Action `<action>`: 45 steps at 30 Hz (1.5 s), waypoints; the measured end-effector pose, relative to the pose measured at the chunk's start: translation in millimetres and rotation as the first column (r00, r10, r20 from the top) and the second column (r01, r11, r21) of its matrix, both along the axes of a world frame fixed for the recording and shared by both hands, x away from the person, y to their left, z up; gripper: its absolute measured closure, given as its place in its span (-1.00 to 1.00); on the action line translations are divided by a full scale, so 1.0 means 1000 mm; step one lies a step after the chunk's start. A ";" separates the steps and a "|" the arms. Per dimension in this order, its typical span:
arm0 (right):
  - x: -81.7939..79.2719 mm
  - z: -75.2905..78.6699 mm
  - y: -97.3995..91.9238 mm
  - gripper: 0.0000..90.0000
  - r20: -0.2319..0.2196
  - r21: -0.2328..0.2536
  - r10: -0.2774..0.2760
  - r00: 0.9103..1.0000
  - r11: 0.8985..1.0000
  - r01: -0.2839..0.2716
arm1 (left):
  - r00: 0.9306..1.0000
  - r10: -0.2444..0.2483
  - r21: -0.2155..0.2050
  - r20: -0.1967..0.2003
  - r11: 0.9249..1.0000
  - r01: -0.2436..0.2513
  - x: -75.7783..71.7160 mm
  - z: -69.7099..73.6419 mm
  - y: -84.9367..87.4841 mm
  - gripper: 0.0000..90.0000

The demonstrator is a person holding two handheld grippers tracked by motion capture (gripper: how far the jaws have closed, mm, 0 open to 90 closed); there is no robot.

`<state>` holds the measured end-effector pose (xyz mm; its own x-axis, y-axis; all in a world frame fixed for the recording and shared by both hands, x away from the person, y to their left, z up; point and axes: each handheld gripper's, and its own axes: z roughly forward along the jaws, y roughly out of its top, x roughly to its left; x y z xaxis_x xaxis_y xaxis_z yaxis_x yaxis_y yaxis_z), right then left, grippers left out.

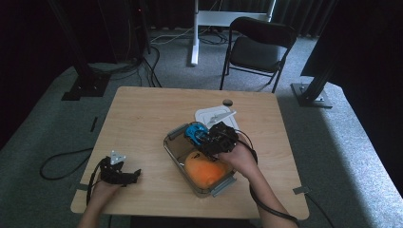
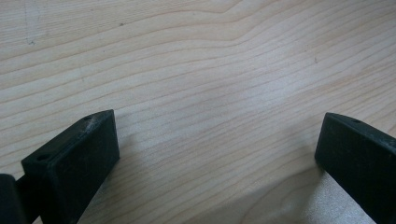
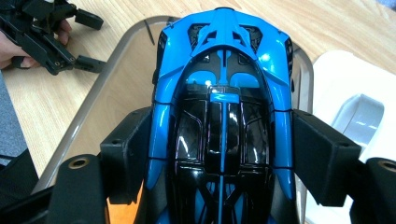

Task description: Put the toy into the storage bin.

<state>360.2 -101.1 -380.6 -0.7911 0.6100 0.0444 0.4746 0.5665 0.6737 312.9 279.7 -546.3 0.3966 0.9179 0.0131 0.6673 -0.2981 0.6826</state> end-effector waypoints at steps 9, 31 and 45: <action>0.001 -0.011 -0.003 -0.41 -0.033 -0.002 -0.009 0.999 1.000 0.009 | 1.000 0.000 0.000 -0.002 1.000 0.000 0.000 0.000 0.000 -1.00; 0.007 -0.034 0.000 -0.41 -0.087 -0.054 -0.020 0.996 0.998 0.015 | 1.000 0.000 0.000 0.001 1.000 0.000 0.000 0.000 0.000 -1.00; 0.004 -0.037 0.004 -0.43 -0.064 -0.098 -0.016 0.998 0.995 0.010 | 1.000 0.000 0.000 0.001 1.000 0.000 0.000 0.000 0.000 -1.00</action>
<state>363.9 -97.1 -417.3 -0.7806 0.6241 0.0348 0.5229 0.6215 0.5834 312.9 279.7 -546.4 0.3966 0.9179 0.0137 0.6666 -0.2982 0.6831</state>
